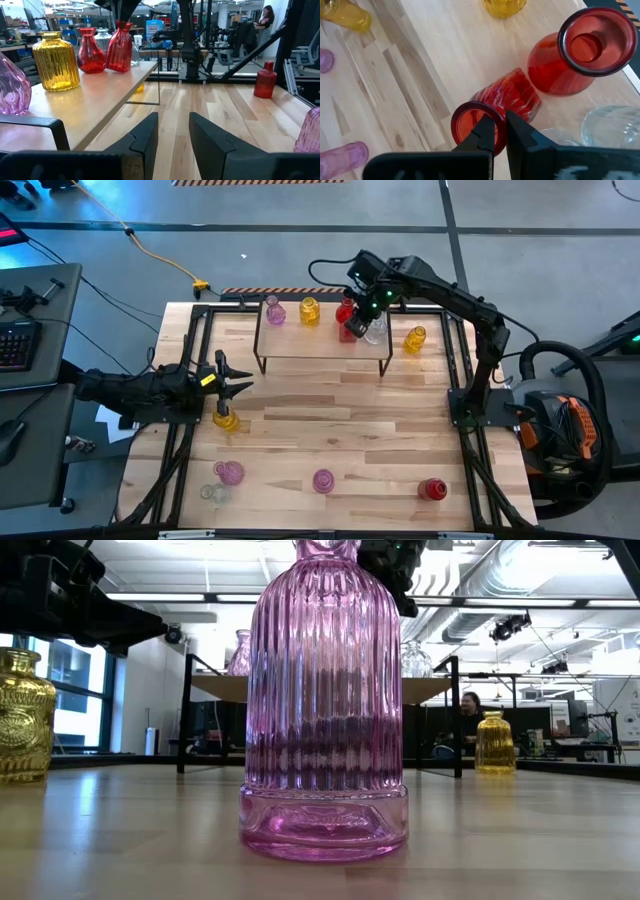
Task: Sort vases onto shelf
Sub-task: Put the left red vase on the shelf aligned with the other red vase, then put the right purple vase on the shelf aligned with the other purple vase
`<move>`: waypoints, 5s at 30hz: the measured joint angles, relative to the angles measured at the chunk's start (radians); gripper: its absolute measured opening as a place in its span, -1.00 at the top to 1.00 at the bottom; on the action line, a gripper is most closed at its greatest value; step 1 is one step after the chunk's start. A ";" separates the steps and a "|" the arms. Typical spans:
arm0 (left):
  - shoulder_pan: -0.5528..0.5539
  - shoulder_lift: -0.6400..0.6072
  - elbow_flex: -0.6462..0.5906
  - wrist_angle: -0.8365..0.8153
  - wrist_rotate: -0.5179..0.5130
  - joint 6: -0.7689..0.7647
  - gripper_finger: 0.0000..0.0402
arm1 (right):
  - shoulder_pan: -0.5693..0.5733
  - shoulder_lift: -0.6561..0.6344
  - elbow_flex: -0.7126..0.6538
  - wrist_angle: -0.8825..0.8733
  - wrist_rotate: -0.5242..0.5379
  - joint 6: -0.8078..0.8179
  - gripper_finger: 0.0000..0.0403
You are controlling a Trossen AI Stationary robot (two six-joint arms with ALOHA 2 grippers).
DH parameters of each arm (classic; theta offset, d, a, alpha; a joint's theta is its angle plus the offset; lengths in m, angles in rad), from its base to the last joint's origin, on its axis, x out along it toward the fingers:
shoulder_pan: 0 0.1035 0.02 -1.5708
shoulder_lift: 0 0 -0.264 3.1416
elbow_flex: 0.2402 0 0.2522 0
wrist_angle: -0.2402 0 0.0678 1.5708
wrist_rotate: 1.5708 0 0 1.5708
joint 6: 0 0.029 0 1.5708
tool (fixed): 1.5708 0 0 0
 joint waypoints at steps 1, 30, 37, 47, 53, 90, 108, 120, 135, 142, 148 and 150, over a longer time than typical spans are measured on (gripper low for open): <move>0.000 0.000 0.000 0.000 0.000 0.000 0.50 | 0.000 0.000 0.000 -0.002 -0.001 0.000 1.00; 0.000 0.000 0.000 0.000 0.000 0.000 0.50 | -0.008 0.000 0.000 0.036 0.017 0.000 0.81; 0.000 0.000 0.000 0.000 0.000 0.000 0.50 | -0.009 0.000 0.000 0.053 0.026 0.000 0.80; 0.000 0.000 0.000 0.000 0.000 0.000 0.50 | -0.008 0.000 0.000 0.061 0.044 -0.026 0.80; 0.000 0.000 0.000 0.000 0.000 0.000 0.50 | -0.008 0.000 0.000 0.077 0.066 -0.033 0.80; 0.000 0.000 0.000 0.000 0.000 0.000 0.50 | -0.008 -0.007 0.000 0.077 0.089 -0.033 0.63; 0.000 0.000 0.000 0.000 0.000 0.000 0.50 | -0.003 -0.041 0.000 0.073 0.099 -0.029 0.57; 0.000 0.000 0.000 0.000 0.000 0.000 0.50 | 0.128 -0.081 0.000 -0.041 0.162 0.052 0.57; 0.000 0.000 0.000 0.000 0.000 0.000 0.50 | 0.388 -0.081 0.000 -0.096 0.272 0.203 0.57; 0.000 0.000 0.000 0.000 0.000 0.000 0.50 | 0.435 -0.081 0.000 -0.089 0.417 0.244 0.57; 0.000 0.000 0.000 0.000 0.000 0.000 0.50 | 0.398 -0.067 -0.001 -0.085 0.350 0.255 0.57; 0.000 0.000 0.000 0.000 0.000 0.000 0.50 | 0.409 -0.051 -0.001 -0.082 0.335 0.255 0.57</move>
